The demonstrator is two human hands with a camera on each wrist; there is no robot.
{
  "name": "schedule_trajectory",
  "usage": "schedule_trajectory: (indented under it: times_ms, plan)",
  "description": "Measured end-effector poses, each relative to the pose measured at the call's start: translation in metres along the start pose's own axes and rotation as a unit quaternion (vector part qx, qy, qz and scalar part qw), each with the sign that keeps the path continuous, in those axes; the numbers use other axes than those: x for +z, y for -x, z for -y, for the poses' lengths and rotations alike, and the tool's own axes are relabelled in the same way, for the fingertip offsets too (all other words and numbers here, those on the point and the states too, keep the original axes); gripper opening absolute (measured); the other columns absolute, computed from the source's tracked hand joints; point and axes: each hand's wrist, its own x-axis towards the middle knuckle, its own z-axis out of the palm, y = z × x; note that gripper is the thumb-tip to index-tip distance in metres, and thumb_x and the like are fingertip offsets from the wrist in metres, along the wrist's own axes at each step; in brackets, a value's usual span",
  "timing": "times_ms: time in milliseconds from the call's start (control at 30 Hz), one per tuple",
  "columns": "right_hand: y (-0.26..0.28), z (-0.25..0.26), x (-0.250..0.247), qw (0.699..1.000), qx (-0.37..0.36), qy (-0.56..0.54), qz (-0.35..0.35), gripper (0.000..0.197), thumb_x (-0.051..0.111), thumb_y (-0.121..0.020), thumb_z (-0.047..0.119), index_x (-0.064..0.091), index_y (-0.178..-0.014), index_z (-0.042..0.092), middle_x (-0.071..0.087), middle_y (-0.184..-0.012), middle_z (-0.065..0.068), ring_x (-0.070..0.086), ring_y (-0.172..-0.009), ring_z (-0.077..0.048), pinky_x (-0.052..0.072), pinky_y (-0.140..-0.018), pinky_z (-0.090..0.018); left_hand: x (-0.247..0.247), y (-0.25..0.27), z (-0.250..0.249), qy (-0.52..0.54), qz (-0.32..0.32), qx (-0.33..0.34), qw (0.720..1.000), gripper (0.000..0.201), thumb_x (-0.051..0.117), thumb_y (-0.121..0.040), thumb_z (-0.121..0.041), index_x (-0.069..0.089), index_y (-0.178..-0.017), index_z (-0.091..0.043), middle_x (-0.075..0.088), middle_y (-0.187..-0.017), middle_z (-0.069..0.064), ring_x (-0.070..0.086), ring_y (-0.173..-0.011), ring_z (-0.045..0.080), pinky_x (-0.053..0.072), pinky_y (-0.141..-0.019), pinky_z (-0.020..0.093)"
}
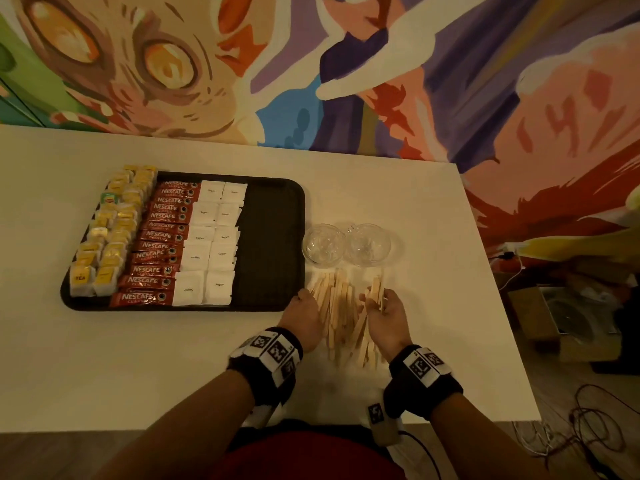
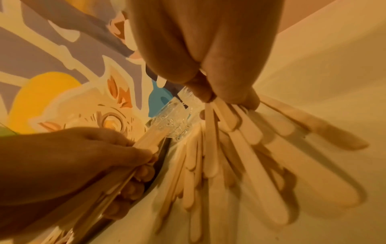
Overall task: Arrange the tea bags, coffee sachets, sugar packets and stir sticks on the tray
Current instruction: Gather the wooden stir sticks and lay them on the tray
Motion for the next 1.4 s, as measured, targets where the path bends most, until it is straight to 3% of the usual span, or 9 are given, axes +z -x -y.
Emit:
schedule_trajectory:
  times_ms: [133,267,467,733,867,1000,1167,1300,1400]
  plan:
    - [0.01,0.007,-0.003,0.998,-0.015,-0.063,0.006,0.02,0.04,-0.101,0.001,0.053,-0.107,0.015,0.063,-0.086,0.001,0.062,-0.08,-0.016,0.048,-0.077,-0.031,-0.017,0.004,0.016,0.14,0.048,-0.004,0.989,0.024,0.04,-0.101,-0.017,0.036,-0.123,-0.008,0.055,-0.095,0.005,0.057,-0.078,0.014,0.05,-0.067,0.026]
    - [0.02,0.017,-0.006,0.995,-0.065,-0.076,0.008,0.022,0.035,-0.102,0.0,0.052,-0.114,0.01,0.054,-0.082,-0.001,0.057,-0.072,-0.016,0.047,-0.081,-0.035,-0.035,0.01,0.026,0.254,0.095,0.014,0.962,0.018,0.035,-0.104,-0.026,0.038,-0.119,-0.018,0.051,-0.088,0.002,0.051,-0.069,0.011,0.049,-0.061,0.025]
    - [0.025,0.064,0.004,0.979,-0.114,-0.166,0.036,0.024,0.034,-0.103,0.001,0.051,-0.111,0.017,0.052,-0.082,-0.002,0.054,-0.069,-0.016,0.048,-0.075,-0.04,-0.052,0.011,0.018,0.327,0.035,0.075,0.941,0.01,0.044,-0.101,-0.033,0.048,-0.104,-0.025,0.048,-0.074,-0.001,0.044,-0.055,0.007,0.044,-0.05,0.023]
    - [0.014,0.132,0.051,0.926,-0.084,-0.348,0.119,0.02,0.038,-0.102,0.0,0.051,-0.107,0.015,0.055,-0.076,0.001,0.054,-0.065,-0.012,0.048,-0.069,-0.032,-0.078,0.015,0.018,0.456,0.085,0.051,0.884,0.058,0.045,-0.081,-0.071,0.059,-0.082,-0.015,0.036,-0.06,0.002,0.026,-0.043,0.011,0.023,-0.044,0.022]
    - [0.015,0.141,0.075,0.922,-0.048,-0.359,0.14,0.024,0.037,-0.102,0.001,0.048,-0.12,0.012,0.052,-0.083,-0.003,0.052,-0.07,-0.015,0.049,-0.072,-0.035,-0.097,0.016,0.032,0.467,0.104,0.052,0.876,0.057,0.048,-0.083,-0.066,0.067,-0.08,-0.012,0.044,-0.065,0.01,0.023,-0.045,0.014,0.018,-0.045,0.024]
    - [0.019,0.144,0.098,0.941,-0.035,-0.314,0.121,0.031,0.04,-0.103,0.006,0.048,-0.132,0.014,0.053,-0.091,-0.005,0.054,-0.071,-0.015,0.052,-0.067,-0.032,-0.106,0.017,0.04,0.443,0.068,0.052,0.893,0.042,0.041,-0.097,-0.048,0.057,-0.089,-0.01,0.052,-0.059,-0.002,0.03,-0.041,0.011,0.026,-0.041,0.021]
    - [0.024,0.146,0.117,0.965,-0.055,-0.228,0.116,0.029,0.038,-0.105,0.015,0.051,-0.131,0.015,0.054,-0.084,0.002,0.054,-0.075,-0.011,0.051,-0.082,-0.034,-0.109,0.021,0.042,0.439,0.02,0.054,0.897,0.043,0.042,-0.098,-0.045,0.057,-0.079,-0.01,0.052,-0.049,-0.006,0.037,-0.035,0.008,0.033,-0.037,0.02]
    - [0.026,0.148,0.119,0.964,-0.035,-0.228,0.133,0.026,0.041,-0.105,0.017,0.051,-0.129,0.018,0.059,-0.092,0.001,0.061,-0.084,-0.012,0.055,-0.078,-0.035,-0.11,0.018,0.047,0.431,-0.017,0.056,0.901,0.042,0.047,-0.095,-0.046,0.062,-0.083,-0.009,0.059,-0.057,-0.001,0.044,-0.039,0.011,0.038,-0.039,0.022]
    - [0.027,0.15,0.117,0.954,-0.001,-0.255,0.158,0.023,0.041,-0.104,0.016,0.049,-0.125,0.019,0.063,-0.104,-0.007,0.064,-0.097,-0.024,0.055,-0.06,-0.029,-0.11,0.017,0.048,0.432,-0.037,0.061,0.899,0.036,0.048,-0.096,-0.04,0.062,-0.083,-0.01,0.06,-0.057,-0.001,0.046,-0.039,0.012,0.04,-0.039,0.022]
